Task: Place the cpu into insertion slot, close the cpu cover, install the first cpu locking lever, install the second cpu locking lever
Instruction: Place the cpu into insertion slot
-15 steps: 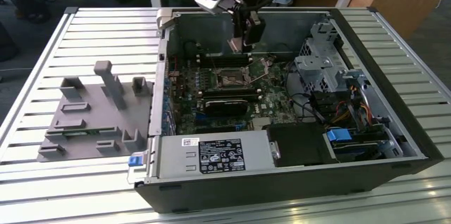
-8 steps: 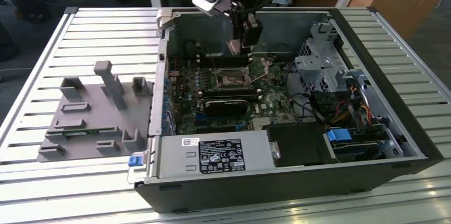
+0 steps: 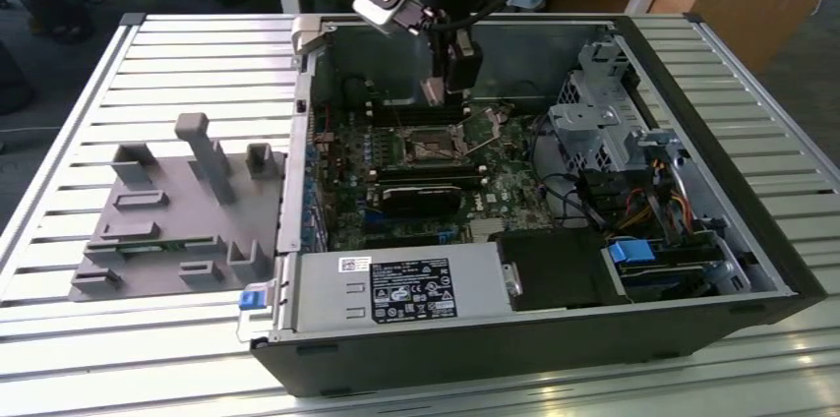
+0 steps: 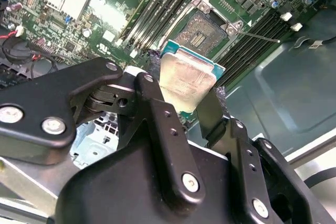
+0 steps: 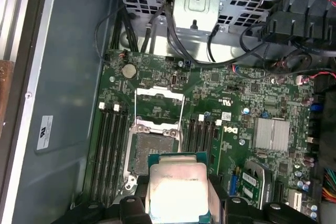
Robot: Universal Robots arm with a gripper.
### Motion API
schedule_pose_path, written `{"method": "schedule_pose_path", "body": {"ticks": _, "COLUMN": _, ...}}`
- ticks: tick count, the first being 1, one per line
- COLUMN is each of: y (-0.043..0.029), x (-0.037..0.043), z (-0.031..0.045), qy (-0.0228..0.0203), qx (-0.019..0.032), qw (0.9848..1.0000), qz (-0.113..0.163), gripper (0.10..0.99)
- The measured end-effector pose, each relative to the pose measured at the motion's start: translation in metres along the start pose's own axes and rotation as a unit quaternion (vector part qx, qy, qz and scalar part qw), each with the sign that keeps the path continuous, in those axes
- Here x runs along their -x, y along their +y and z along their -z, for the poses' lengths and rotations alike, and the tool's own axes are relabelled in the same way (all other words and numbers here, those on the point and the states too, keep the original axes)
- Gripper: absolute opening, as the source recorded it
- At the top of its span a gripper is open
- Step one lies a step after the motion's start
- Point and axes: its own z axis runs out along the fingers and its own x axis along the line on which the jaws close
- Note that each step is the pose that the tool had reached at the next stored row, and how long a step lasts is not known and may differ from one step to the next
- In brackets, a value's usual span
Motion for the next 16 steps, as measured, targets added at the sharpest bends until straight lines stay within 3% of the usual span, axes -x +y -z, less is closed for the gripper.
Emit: {"method": "schedule_pose_path", "body": {"ticks": 16, "y": -0.0050, "x": -0.0023, "z": -0.0116, "qy": -0.0034, "qx": 0.0006, "qw": 0.9993, "qz": -0.038, "gripper": 0.525}}
